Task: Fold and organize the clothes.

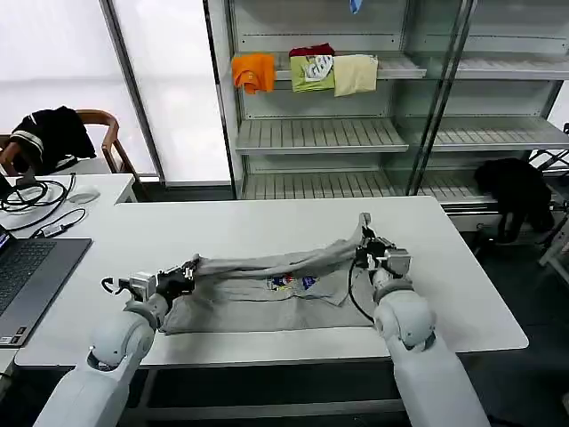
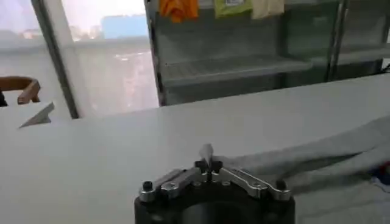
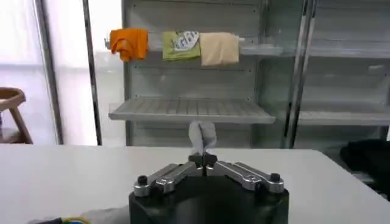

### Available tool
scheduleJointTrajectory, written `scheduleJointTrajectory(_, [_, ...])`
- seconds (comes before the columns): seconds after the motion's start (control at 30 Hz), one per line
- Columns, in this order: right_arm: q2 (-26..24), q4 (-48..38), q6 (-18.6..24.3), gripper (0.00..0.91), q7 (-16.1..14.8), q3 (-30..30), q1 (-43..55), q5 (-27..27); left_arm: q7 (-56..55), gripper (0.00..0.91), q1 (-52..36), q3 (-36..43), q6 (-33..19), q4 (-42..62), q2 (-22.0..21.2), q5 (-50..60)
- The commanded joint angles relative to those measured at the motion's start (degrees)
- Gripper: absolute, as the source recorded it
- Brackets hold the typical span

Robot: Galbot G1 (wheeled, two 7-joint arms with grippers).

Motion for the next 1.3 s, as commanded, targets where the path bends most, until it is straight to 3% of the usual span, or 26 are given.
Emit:
scheduleJointTrajectory(0.03, [-1.0,5.3,0.3,0.0,-0.1,1.2,-4.0,-0.2,-0.2,0.01,3.0,-0.5,0.5,-4.9,0.2,-0.2])
scheduleJointTrajectory(0.27, [-0.8,10.2,-0.7,0.0,0.5,2.6,-11.4,-1.5,0.7,0.01,4.7,-1.1,-0.3,-3.0,-0.6,1.1])
scheduleJointTrajectory(0.5, [0.5,10.0,2.7,0.0,1.0,3.5,-17.9,-3.2,1.8,0.01,5.2,-1.0,-1.2,-0.5,-0.8,2.9])
scheduleJointTrajectory(1.17, [1.7,5.1,6.7,0.0,2.7,2.9,-21.0,-7.7,1.8,0.02,5.2,-0.6,-1.6,-0.6,-1.5,5.0])
scheduleJointTrajectory(1.2, [1.8,4.6,6.7,0.0,2.9,2.9,-20.9,-8.0,1.5,0.423,5.2,-0.6,-1.4,-0.8,-1.6,5.0])
scheduleJointTrajectory(1.23, [1.9,4.4,6.7,0.01,3.0,2.8,-20.7,-8.1,1.3,0.675,5.1,-0.6,-1.1,-1.3,-1.6,5.0])
scheduleJointTrajectory(1.27, [1.9,3.9,6.6,0.242,3.3,2.6,-20.6,-8.3,1.1,0.907,5.1,-0.6,-0.9,-1.6,-1.7,5.1])
scheduleJointTrajectory(1.3, [1.8,3.7,6.6,0.514,3.3,2.6,-20.6,-8.4,0.9,0.907,5.2,-0.6,-0.9,-1.9,-1.7,5.1])
